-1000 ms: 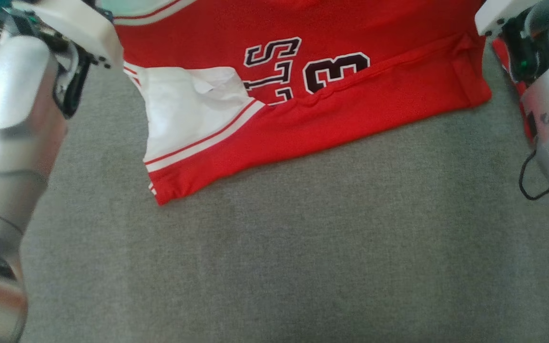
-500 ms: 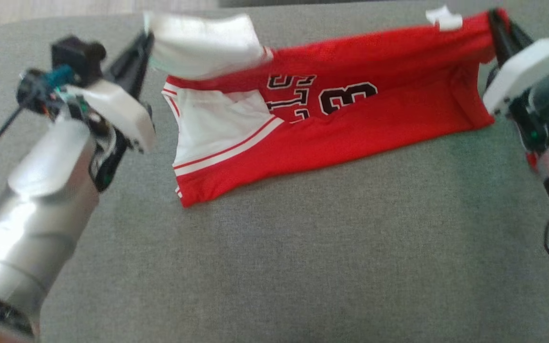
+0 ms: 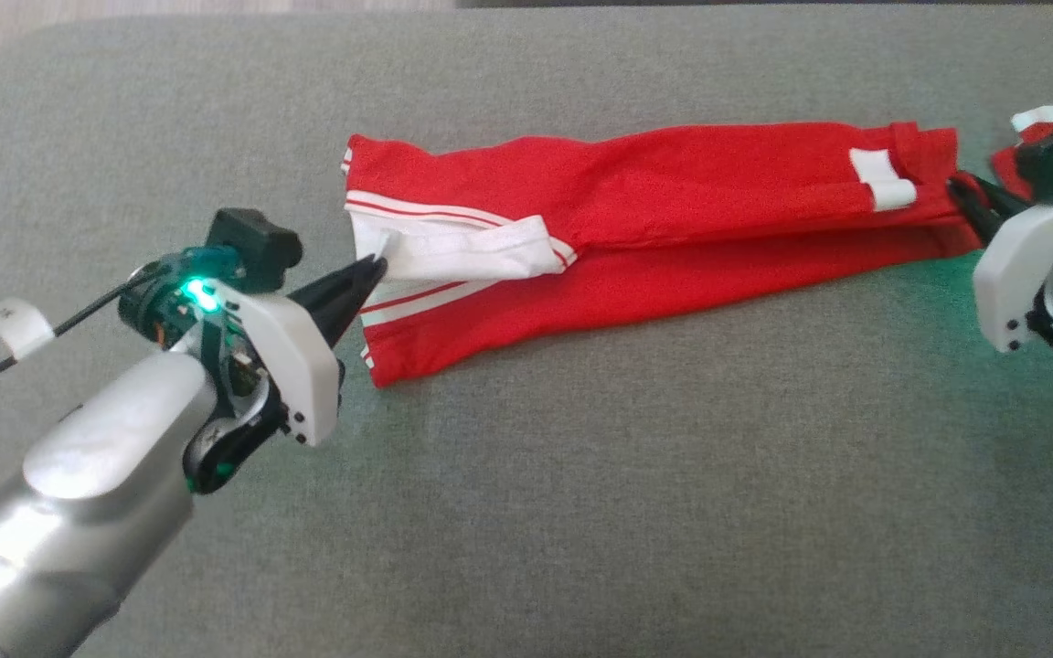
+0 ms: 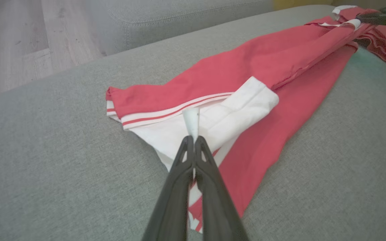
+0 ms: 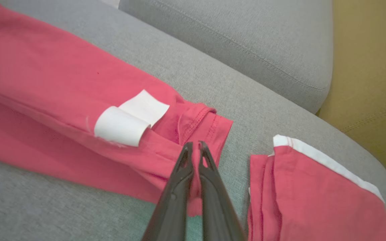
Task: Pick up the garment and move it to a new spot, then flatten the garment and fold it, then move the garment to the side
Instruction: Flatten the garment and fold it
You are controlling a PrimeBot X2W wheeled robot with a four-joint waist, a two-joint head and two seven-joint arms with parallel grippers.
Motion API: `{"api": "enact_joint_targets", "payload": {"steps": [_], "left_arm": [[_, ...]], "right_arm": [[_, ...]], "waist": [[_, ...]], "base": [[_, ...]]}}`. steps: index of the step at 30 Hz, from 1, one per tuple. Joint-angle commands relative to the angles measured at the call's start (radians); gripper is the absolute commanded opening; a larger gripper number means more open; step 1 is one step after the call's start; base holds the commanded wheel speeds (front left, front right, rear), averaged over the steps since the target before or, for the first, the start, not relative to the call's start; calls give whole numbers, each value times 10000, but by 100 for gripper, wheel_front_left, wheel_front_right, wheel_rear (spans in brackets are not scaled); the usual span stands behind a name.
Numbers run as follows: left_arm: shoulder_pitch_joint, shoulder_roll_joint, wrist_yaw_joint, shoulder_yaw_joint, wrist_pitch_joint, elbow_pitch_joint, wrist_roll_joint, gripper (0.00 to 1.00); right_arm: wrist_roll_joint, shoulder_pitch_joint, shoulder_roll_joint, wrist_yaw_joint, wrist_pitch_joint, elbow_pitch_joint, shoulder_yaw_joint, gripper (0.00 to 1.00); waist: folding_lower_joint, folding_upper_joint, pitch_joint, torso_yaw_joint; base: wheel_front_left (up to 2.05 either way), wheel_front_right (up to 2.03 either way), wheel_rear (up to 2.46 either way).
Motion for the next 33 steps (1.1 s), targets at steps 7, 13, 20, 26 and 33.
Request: {"api": "enact_joint_targets", "payload": {"steps": [7, 13, 20, 26, 33], "left_arm": [[-299, 724, 282, 309, 633, -1198, -228, 0], [-259, 996, 366, 422, 970, -1675, -551, 0], [-106, 1214, 393, 197, 1496, -2142, -676, 0], [-178, 1223, 626, -66, 1333, -2104, -21, 0], [-68, 971, 1015, 4, 564, -1594, 333, 100]], "right_arm": [[217, -747, -525, 67, 5, 802, 723, 0], [307, -824, -440, 67, 22, 1193, 1306, 0], [767, -819, -391, 67, -34, 1482, 1700, 0], [1206, -1019, -244, 67, -189, 1685, 1778, 0], [2327, -1039, 195, 67, -600, 1766, 1212, 100]], "waist": [[1, 0, 305, 150], [1, 0, 175, 149], [1, 0, 69, 144], [1, 0, 297, 91], [1, 0, 157, -140]], "base": [[0, 0, 0], [0, 0, 0], [0, 0, 0], [0, 0, 0], [0, 0, 0]]}}
